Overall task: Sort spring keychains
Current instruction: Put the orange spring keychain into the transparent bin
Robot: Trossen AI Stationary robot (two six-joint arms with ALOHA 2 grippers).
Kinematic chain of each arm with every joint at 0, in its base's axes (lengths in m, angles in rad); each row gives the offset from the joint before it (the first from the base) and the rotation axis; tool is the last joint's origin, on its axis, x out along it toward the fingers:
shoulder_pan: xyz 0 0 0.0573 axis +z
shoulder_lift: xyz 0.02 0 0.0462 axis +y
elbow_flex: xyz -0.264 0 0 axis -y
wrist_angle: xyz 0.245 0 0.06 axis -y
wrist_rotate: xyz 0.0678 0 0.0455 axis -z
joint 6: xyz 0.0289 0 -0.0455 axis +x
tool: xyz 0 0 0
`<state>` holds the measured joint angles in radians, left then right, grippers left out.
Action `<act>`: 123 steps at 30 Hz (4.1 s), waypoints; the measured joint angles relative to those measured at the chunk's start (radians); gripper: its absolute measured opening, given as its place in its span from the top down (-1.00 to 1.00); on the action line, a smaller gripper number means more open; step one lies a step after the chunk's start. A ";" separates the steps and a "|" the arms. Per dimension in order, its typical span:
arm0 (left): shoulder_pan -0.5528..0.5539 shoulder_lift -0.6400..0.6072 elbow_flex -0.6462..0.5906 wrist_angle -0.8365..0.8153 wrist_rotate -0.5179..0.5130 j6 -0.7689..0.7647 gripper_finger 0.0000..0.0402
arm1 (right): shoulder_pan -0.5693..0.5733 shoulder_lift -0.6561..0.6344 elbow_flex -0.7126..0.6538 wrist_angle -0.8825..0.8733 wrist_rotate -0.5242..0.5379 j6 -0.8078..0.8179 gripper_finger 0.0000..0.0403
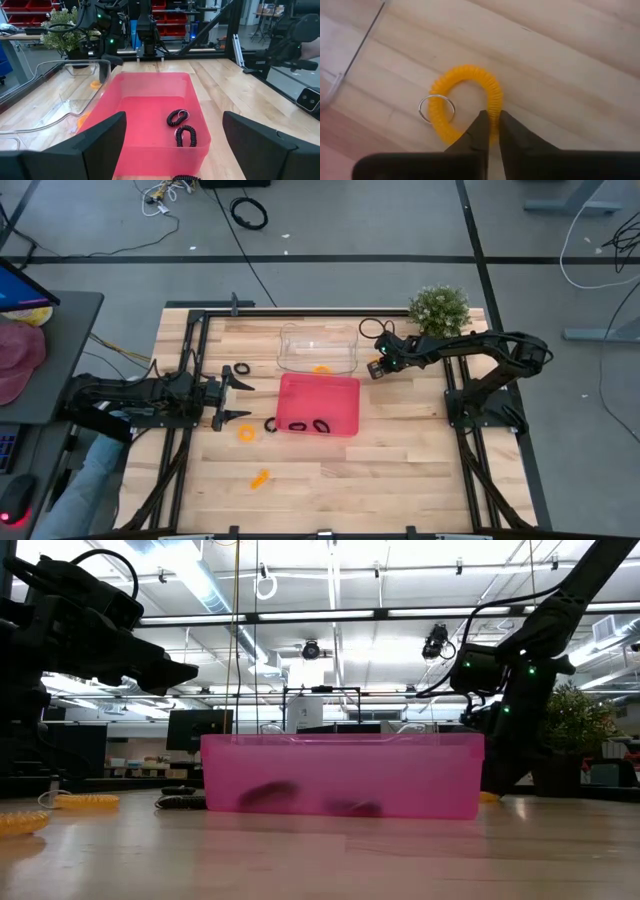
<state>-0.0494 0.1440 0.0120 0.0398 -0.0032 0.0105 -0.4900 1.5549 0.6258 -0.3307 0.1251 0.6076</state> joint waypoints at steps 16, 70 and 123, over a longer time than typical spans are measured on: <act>0.000 0.000 0.000 0.000 0.000 0.000 -0.68 | 0.032 -0.092 0.064 -0.188 0.134 -0.067 1.00; 0.000 0.000 0.000 0.000 0.000 0.000 -0.68 | 0.320 -0.175 0.083 0.765 0.276 -0.449 0.77; 0.000 0.000 0.000 0.000 0.000 0.000 -0.68 | 0.603 -0.176 0.085 0.803 0.238 -0.273 0.17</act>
<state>-0.0494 0.1440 0.0120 0.0399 -0.0032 0.0106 0.1131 1.3785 0.7105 0.4726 0.3629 0.3346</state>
